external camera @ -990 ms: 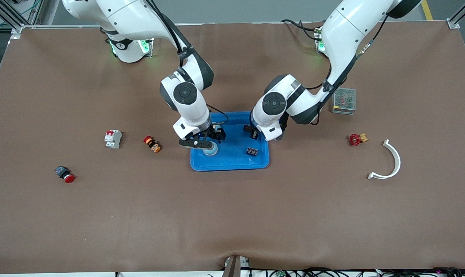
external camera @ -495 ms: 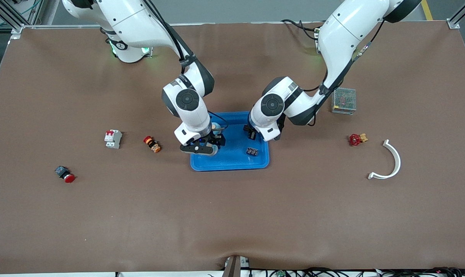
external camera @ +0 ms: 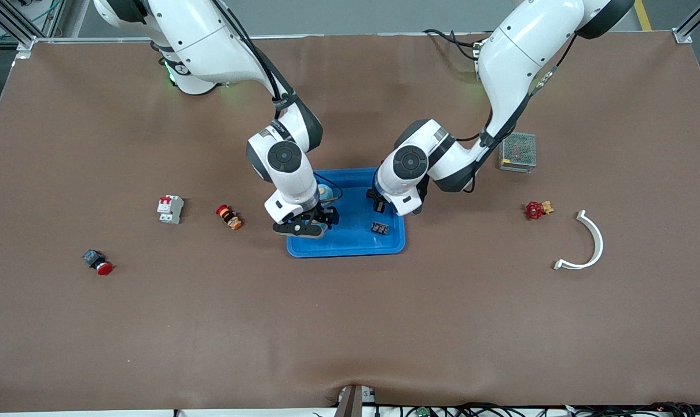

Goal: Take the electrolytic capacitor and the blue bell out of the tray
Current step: 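Grasp a black capacitor with the left gripper while the right gripper grasps a bell, then set the capacitor by the white arc while the right gripper carries the bell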

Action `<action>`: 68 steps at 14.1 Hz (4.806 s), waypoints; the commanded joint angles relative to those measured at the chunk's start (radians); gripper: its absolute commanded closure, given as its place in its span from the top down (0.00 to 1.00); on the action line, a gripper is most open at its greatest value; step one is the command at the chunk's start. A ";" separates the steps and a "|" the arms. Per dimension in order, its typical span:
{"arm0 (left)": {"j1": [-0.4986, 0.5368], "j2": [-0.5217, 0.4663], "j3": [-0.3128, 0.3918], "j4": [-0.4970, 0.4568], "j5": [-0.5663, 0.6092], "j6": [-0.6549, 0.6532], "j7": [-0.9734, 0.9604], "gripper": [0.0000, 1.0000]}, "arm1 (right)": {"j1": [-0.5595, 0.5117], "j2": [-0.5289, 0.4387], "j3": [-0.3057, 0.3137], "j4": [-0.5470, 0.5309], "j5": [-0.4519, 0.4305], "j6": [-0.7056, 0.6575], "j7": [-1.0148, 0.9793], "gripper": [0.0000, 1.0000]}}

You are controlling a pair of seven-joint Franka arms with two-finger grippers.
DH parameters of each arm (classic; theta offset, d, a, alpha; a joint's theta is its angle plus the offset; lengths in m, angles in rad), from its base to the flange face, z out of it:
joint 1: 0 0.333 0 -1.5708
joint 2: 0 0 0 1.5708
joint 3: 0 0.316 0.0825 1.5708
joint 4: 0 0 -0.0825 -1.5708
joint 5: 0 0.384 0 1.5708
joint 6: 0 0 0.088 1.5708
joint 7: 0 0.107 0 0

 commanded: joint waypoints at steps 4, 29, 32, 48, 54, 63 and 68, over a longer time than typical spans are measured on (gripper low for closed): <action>0.003 -0.013 0.005 0.040 0.046 -0.015 -0.010 0.00 | -0.004 0.020 0.004 0.017 -0.031 0.002 0.018 1.00; 0.287 -0.305 -0.002 0.003 0.109 -0.510 0.570 0.00 | 0.019 0.037 0.006 0.019 -0.030 -0.001 0.015 0.62; 0.340 -0.307 -0.003 -0.064 0.115 -0.507 0.578 0.00 | 0.018 0.036 0.006 0.020 -0.028 -0.004 0.012 0.50; 0.581 -0.184 0.004 -0.212 0.164 -0.328 0.739 0.00 | -0.195 -0.165 0.007 0.129 -0.018 -0.467 -0.445 0.50; 0.615 -0.152 0.005 -0.233 0.198 -0.285 0.728 0.49 | -0.368 -0.251 0.007 0.100 -0.015 -0.529 -0.819 0.50; 0.597 -0.169 -0.093 -0.005 0.177 -0.453 0.688 1.00 | -0.715 -0.291 0.009 0.011 0.053 -0.521 -1.469 0.50; 0.452 -0.159 -0.103 0.135 0.151 -0.493 0.584 1.00 | -0.832 -0.288 0.009 -0.041 0.053 -0.512 -1.623 0.49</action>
